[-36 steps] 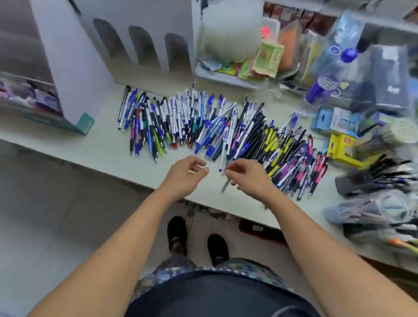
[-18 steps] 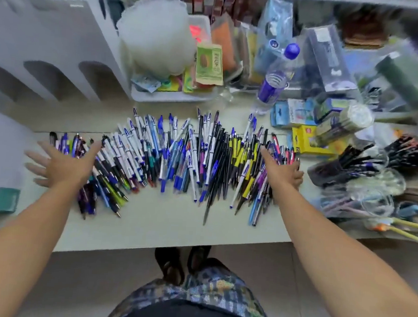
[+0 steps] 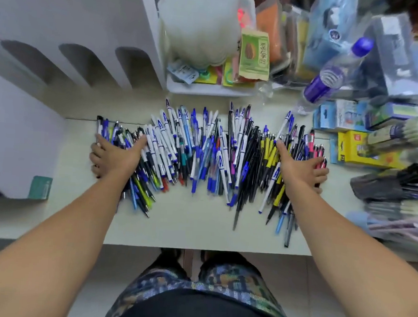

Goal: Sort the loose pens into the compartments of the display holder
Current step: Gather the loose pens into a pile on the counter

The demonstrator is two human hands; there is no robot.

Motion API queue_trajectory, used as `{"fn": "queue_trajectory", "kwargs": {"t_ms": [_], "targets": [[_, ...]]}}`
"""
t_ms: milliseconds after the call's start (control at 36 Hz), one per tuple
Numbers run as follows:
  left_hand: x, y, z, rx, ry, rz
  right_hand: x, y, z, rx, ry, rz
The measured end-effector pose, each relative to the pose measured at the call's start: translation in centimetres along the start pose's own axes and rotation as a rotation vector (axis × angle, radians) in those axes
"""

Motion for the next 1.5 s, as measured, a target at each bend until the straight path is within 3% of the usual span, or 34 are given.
{"fn": "queue_trajectory", "kwargs": {"t_ms": [167, 417, 694, 917, 1056, 1194, 1361, 1444, 1500], "targets": [[-2.5, -1.7, 1.7, 0.033, -0.031, 0.115, 3.1, -2.5, 2.2, 0.017, -0.028, -0.045], [-4.3, -2.5, 3.1, 0.086, -0.055, 0.117, 6.1, -4.7, 4.9, 0.019, 0.01, -0.045], [-7.9, -6.4, 5.4, 0.208, -0.138, 0.186, 10.1, -7.8, 8.1, 0.134, 0.159, -0.099], [-8.2, -5.5, 5.3, 0.281, -0.193, 0.255, 10.1, -7.1, 6.6, 0.255, 0.285, -0.224], [-8.4, -5.2, 4.9, 0.32, -0.251, 0.276, 12.0, -4.0, 3.6, 0.122, 0.142, -0.437], [-7.5, -3.8, 4.1, 0.368, -0.273, 0.318, 15.5, 1.4, 4.0, 0.229, -0.044, -0.612], [-5.6, -2.9, 3.2, 0.374, -0.304, 0.334, 17.2, 3.3, 3.1, 0.158, -0.188, -0.683], [-4.4, -3.0, 2.4, 0.402, -0.32, 0.405, 17.2, 4.5, 2.1, 0.065, -0.209, -0.679], [-3.4, -3.4, 2.0, 0.337, -0.275, 0.479, 16.3, 5.4, 1.2, 0.011, -0.216, -0.636]]}}
Point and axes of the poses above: each hand's wrist, its own y-axis towards the middle knuckle, its own z-axis out of the palm, x = y × z, the point moved 6 cm from there along y, towards the middle knuckle, and after that the axes turned 8 degrees about -z, right-handed, at the moved point
